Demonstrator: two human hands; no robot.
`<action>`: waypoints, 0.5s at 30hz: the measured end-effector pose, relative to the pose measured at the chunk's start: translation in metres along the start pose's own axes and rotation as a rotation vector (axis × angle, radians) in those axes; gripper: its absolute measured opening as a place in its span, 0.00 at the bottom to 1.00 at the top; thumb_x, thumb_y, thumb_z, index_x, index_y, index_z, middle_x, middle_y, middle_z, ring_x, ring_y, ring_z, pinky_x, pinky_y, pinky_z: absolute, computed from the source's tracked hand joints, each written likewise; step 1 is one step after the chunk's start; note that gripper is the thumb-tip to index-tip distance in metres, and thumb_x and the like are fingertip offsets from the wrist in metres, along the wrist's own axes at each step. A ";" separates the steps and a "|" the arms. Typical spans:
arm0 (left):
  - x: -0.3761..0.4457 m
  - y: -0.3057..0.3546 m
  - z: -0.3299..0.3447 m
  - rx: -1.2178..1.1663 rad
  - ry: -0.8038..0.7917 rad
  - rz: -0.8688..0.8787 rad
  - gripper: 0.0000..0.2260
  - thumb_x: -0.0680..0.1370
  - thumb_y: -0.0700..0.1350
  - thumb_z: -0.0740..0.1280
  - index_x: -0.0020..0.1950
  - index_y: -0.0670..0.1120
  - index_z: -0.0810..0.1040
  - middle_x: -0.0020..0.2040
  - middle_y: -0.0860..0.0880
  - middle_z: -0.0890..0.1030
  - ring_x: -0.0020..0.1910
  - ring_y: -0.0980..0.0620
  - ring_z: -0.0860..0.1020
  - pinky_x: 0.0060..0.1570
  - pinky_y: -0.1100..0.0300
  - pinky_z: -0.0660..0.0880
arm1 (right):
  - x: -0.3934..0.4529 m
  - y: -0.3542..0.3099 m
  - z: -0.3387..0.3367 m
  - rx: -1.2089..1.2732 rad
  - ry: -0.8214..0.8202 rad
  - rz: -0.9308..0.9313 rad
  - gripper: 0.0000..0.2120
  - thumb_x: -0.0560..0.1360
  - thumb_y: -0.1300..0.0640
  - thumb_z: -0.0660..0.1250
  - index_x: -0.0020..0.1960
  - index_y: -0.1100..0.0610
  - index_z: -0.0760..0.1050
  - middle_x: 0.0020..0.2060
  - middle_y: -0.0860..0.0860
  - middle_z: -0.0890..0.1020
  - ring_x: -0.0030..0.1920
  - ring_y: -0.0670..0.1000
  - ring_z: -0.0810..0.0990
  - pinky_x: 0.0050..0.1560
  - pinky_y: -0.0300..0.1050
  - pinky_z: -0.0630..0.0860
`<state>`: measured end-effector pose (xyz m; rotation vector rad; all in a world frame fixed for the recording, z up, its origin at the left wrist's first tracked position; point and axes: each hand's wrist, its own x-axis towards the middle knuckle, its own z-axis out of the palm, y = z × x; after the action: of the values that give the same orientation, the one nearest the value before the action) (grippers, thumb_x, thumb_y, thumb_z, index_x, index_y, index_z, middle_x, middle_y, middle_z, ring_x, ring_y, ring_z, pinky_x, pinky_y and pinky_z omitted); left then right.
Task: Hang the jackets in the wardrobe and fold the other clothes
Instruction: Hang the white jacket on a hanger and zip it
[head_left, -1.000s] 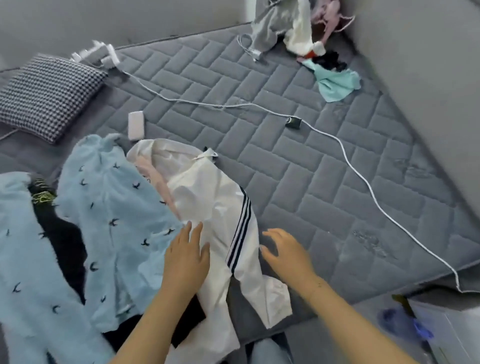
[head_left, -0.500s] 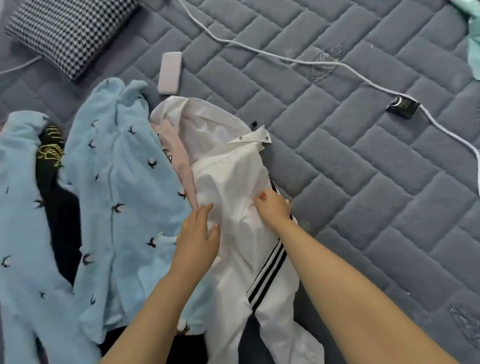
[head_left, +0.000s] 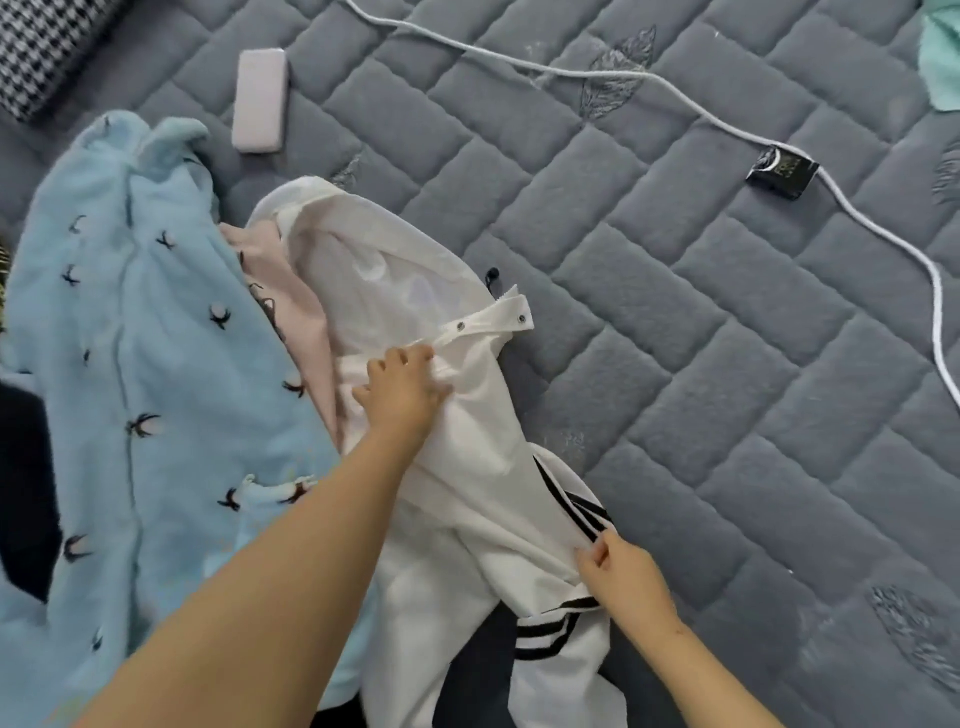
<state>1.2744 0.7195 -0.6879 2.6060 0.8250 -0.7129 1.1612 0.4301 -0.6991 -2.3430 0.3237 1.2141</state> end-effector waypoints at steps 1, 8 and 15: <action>-0.006 -0.003 0.008 -0.016 -0.004 0.020 0.12 0.78 0.52 0.66 0.60 0.50 0.76 0.61 0.45 0.75 0.62 0.42 0.71 0.57 0.47 0.65 | -0.002 0.007 -0.005 0.060 -0.040 0.038 0.13 0.77 0.50 0.65 0.38 0.58 0.72 0.32 0.49 0.77 0.34 0.48 0.74 0.37 0.43 0.70; -0.119 -0.015 0.046 -0.595 -0.218 0.253 0.10 0.76 0.34 0.66 0.53 0.45 0.82 0.49 0.50 0.83 0.48 0.57 0.79 0.44 0.68 0.70 | 0.014 -0.059 -0.060 0.636 -0.061 0.031 0.35 0.62 0.23 0.64 0.43 0.56 0.78 0.41 0.44 0.81 0.42 0.45 0.78 0.43 0.41 0.71; -0.188 -0.001 0.077 -0.828 -0.328 0.117 0.13 0.76 0.39 0.65 0.34 0.52 0.72 0.29 0.58 0.71 0.30 0.63 0.65 0.33 0.69 0.63 | 0.048 -0.158 -0.028 0.195 -0.328 -0.208 0.54 0.63 0.33 0.74 0.77 0.60 0.56 0.72 0.52 0.68 0.69 0.53 0.68 0.57 0.44 0.67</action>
<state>1.1127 0.6031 -0.6490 1.7267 0.6657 -0.5748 1.2745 0.5516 -0.6766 -1.9204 0.0796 1.3690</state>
